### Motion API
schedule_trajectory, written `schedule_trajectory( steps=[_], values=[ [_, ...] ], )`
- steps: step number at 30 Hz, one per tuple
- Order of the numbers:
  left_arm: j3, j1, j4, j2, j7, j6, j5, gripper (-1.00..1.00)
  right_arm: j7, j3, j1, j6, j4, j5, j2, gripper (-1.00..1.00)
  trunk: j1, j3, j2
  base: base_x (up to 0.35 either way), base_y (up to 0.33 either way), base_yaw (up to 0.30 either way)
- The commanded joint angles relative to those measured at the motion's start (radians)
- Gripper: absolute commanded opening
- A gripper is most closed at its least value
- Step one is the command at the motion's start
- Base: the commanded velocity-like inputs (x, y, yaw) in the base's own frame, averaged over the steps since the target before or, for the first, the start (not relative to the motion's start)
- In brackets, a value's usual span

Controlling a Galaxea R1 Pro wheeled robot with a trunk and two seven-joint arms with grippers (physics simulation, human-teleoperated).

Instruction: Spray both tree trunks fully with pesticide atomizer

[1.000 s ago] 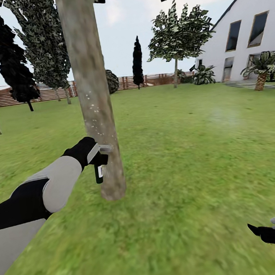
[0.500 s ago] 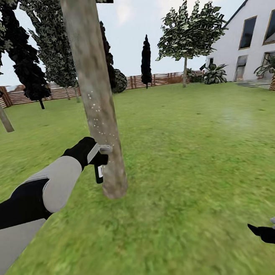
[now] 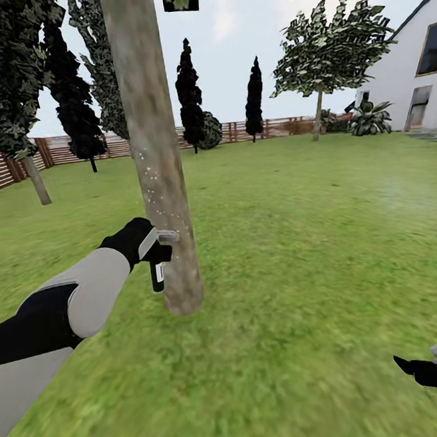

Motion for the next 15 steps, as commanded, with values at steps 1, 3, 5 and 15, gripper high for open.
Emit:
schedule_trajectory(
  steps=[1, 3, 5, 15],
  values=[
    [-0.001, 0.000, 0.000, 0.000, 0.000, 0.000, -0.001, -1.00, 0.000, 0.000, 0.000, 0.000, 0.000, 0.000, 0.000, 1.00, 0.000, 0.001, 0.000, 0.000, -0.322, 0.219],
    [-0.001, 0.000, 0.000, 0.000, 0.000, 0.000, -0.001, -1.00, 0.000, 0.000, 0.000, 0.000, 0.000, 0.000, 0.000, 1.00, 0.000, 0.003, 0.000, 0.000, -0.322, 0.219],
    [-0.001, 0.000, 0.000, 0.000, 0.000, 0.000, -0.001, -1.00, 0.000, 0.000, 0.000, 0.000, 0.000, 0.000, 0.000, 1.00, 0.000, 0.005, 0.000, 0.000, -0.322, 0.219],
    [0.000, 0.000, 0.001, 0.000, 0.000, 0.000, -0.001, -1.00, 0.000, 0.000, 0.000, 0.000, 0.000, 0.000, 0.000, 1.00, 0.000, 0.015, 0.000, 0.000, -0.322, 0.219]
  ],
)
